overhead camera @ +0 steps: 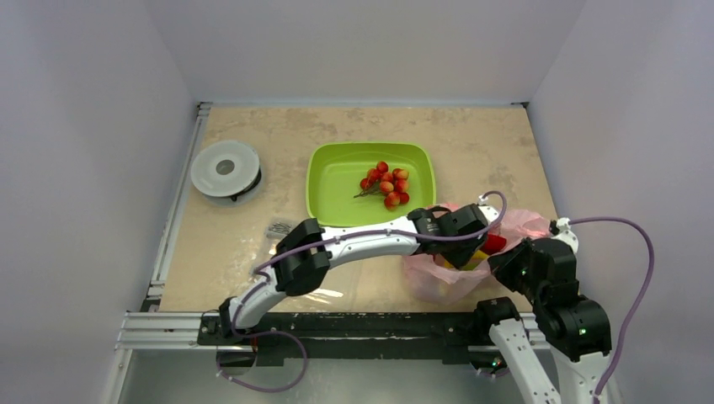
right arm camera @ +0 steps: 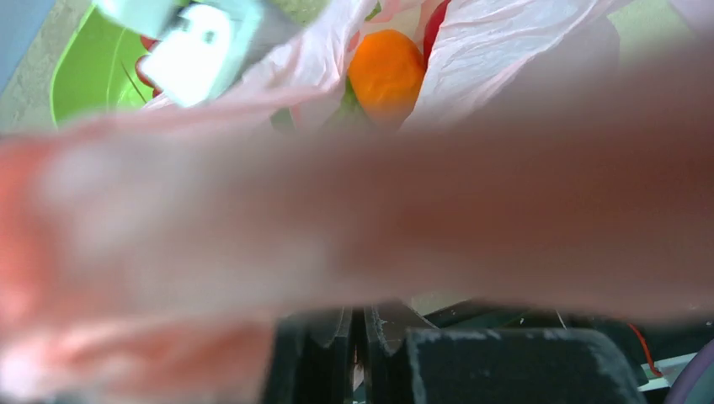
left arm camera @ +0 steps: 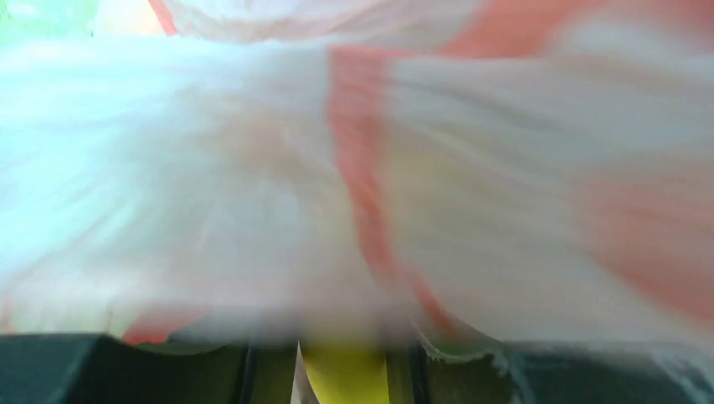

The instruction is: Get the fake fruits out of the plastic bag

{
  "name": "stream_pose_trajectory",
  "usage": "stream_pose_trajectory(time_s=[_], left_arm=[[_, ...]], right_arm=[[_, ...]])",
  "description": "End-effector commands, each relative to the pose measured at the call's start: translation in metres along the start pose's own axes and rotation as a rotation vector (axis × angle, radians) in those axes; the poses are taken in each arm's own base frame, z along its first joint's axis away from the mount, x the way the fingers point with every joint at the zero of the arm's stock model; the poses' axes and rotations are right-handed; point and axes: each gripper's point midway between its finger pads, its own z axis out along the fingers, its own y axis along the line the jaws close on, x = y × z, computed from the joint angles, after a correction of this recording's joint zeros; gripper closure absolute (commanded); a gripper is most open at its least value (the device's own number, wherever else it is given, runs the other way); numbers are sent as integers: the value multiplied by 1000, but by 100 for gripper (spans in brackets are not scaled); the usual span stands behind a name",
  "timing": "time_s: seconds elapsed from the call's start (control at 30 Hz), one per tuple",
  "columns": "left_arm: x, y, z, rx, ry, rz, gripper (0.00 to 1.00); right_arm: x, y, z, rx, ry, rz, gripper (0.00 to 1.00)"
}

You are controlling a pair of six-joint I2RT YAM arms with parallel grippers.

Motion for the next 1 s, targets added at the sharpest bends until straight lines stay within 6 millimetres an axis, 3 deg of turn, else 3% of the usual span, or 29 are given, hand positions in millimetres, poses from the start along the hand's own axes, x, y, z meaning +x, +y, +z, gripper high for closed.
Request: stream_pose_trajectory(time_s=[0.0, 0.17, 0.37, 0.57, 0.63, 0.83, 0.9, 0.97], left_arm=[[-51, -36, -67, 191, -130, 10, 87], [-68, -40, -102, 235, -185, 23, 89], [-79, -29, -120, 203, -223, 42, 92], [-109, -12, -141, 137, -310, 98, 95], [-121, -11, -148, 136, -346, 116, 95], [-170, -13, -158, 119, -556, 210, 100], [-183, -13, -165, 104, -616, 218, 100], [-193, -15, -177, 108, -661, 227, 100]], right_arm=[[-13, 3, -3, -16, -66, 4, 100], [-15, 2, -6, -23, -83, 7, 100], [-19, 3, -9, -33, -108, 12, 100], [-26, 3, -6, -27, -137, -14, 100], [-25, 12, -2, -67, -125, -28, 100], [-15, 65, 2, -319, -41, -94, 100], [-9, 68, 8, -325, 2, -102, 100], [-10, 56, 13, -240, 7, -102, 100]])
